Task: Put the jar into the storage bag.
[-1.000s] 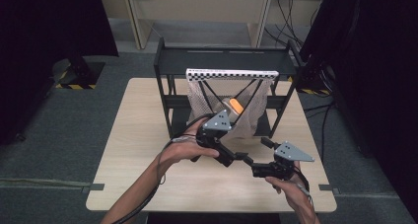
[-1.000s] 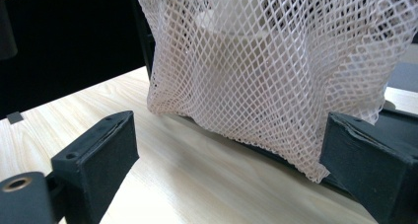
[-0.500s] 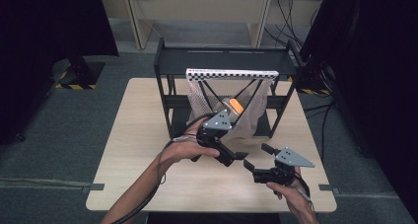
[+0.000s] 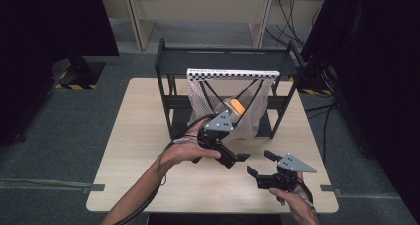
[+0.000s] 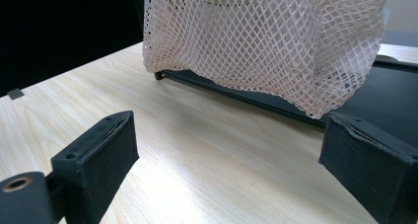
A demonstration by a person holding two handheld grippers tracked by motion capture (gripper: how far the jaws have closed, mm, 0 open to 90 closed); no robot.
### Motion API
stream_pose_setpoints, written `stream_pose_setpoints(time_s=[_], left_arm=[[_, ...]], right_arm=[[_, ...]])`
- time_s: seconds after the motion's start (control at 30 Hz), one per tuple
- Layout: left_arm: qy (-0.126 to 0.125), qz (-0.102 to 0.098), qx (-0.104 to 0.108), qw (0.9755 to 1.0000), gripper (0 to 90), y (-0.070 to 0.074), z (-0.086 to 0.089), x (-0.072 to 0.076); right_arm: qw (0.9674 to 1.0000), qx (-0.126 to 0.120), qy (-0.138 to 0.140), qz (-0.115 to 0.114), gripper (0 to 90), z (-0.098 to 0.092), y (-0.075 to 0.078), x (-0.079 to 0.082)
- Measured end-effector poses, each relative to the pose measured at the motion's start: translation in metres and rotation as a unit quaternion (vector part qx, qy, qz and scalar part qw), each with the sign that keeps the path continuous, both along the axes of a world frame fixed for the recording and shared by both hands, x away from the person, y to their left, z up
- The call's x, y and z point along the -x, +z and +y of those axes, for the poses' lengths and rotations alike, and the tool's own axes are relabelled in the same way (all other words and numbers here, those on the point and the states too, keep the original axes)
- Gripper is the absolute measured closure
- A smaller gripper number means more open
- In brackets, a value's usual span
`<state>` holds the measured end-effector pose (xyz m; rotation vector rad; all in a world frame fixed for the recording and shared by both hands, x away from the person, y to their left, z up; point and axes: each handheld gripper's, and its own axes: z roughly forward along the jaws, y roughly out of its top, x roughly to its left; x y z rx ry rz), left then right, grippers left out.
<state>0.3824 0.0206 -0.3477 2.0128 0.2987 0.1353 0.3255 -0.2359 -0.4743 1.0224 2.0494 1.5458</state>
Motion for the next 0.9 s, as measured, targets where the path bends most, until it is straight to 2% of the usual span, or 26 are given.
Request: stream_pose_setpoints(time_s=[0.4,0.9], left_arm=[[0.0,-0.003,0.006,1.0,1.4,-0.002,0.001,0.0],[0.0,-0.006,0.003,1.0,1.2,-0.001,0.0,0.001]], right_arm=[[1.0,0.002,-0.002,0.005,7.4,-0.003,-0.005,0.005],[0.9999,0.002,-0.006,0.011,7.4,-0.008,-0.01,0.011]])
